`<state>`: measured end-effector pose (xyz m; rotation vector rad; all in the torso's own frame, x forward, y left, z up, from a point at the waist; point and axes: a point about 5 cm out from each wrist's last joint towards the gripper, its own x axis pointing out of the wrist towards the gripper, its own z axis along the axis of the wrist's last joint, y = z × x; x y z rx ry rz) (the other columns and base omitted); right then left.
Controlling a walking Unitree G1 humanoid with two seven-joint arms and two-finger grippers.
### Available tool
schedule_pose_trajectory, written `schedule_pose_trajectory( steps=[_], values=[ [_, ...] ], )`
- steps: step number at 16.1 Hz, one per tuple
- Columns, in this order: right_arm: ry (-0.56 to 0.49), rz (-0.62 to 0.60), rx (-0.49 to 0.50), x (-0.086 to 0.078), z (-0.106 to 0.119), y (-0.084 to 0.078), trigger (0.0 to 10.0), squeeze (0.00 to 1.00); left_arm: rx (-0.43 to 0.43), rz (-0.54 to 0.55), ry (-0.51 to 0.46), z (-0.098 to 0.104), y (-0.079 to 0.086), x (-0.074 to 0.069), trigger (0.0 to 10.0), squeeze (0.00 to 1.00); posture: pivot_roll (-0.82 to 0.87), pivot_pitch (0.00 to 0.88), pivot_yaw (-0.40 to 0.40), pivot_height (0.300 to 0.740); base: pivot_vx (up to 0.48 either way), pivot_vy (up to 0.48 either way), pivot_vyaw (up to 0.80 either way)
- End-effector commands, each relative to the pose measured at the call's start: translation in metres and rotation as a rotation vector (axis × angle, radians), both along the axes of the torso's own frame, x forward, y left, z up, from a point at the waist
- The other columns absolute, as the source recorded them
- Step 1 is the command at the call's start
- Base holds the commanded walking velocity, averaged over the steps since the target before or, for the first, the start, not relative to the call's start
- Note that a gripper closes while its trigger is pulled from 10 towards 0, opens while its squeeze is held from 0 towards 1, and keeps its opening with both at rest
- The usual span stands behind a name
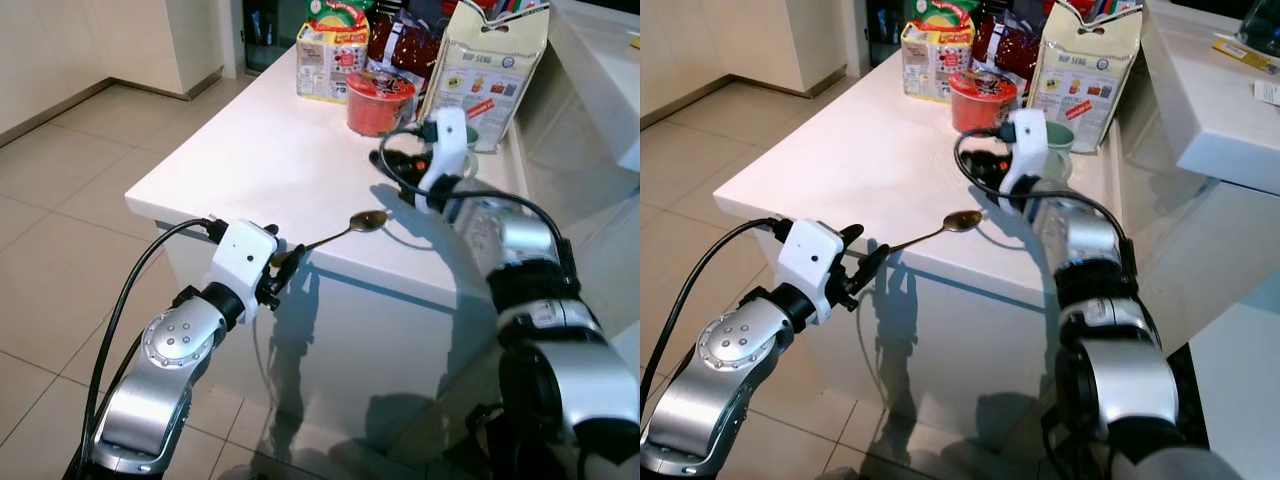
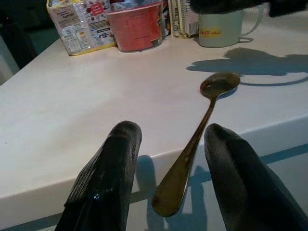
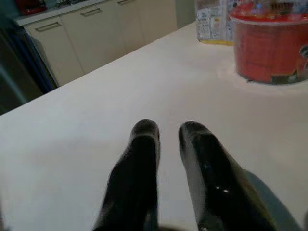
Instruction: Setting the table
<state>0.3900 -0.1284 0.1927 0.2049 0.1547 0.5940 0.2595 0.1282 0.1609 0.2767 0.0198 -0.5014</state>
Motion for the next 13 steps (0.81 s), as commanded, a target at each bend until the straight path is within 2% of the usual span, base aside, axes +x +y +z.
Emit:
schedule_pose_trajectory(
  steps=[1, 3, 6, 7, 8, 10, 13],
  values=[
    [-0.038, 0.013, 0.029, -0.002, 0.012, -0.005, 10.0, 1.00, 0.004, 0.017, -0.006, -0.001, 0.001, 0.000, 10.0, 0.00, 0.08, 0.000, -0.079, 0.740, 0.000, 0.000, 0.00],
    [-0.092, 0.068, 0.078, -0.019, 0.020, -0.008, 10.0, 1.00, -0.014, 0.061, -0.023, 0.003, 0.006, 0.001, 10.0, 0.00, 0.08, 0.000, -0.087, 0.740, 0.000, 0.000, 0.00],
    [-0.152, 0.112, 0.116, -0.048, 0.023, -0.012, 10.0, 1.00, -0.031, 0.079, -0.041, 0.006, 0.005, 0.000, 10.0, 0.00, 0.07, 0.000, -0.081, 0.740, 0.000, 0.000, 0.00],
    [-0.182, 0.102, 0.137, -0.058, 0.026, -0.016, 10.0, 0.33, -0.056, 0.092, -0.058, 0.010, 0.004, 0.001, 10.0, 0.00, 0.06, 0.000, -0.071, 0.740, 0.000, 0.000, 0.00],
    [-0.196, 0.093, 0.152, -0.066, 0.028, -0.018, 10.0, 0.00, -0.068, 0.094, -0.069, 0.011, 0.003, 0.000, 10.0, 0.00, 0.05, 0.000, -0.064, 0.740, 0.000, 0.000, 0.00],
    [-0.205, 0.031, 0.175, -0.082, 0.023, -0.018, 10.0, 0.00, -0.045, 0.096, -0.073, 0.012, 0.009, -0.001, 10.0, 0.00, 0.08, 0.000, -0.073, 0.740, 0.000, 0.000, 0.00],
    [-0.202, -0.045, 0.163, -0.094, 0.013, -0.013, 10.0, 0.00, -0.069, 0.157, -0.084, 0.017, 0.024, -0.003, 10.0, 0.00, 0.10, 0.000, -0.073, 0.740, 0.000, 0.000, 0.00]
  ],
)
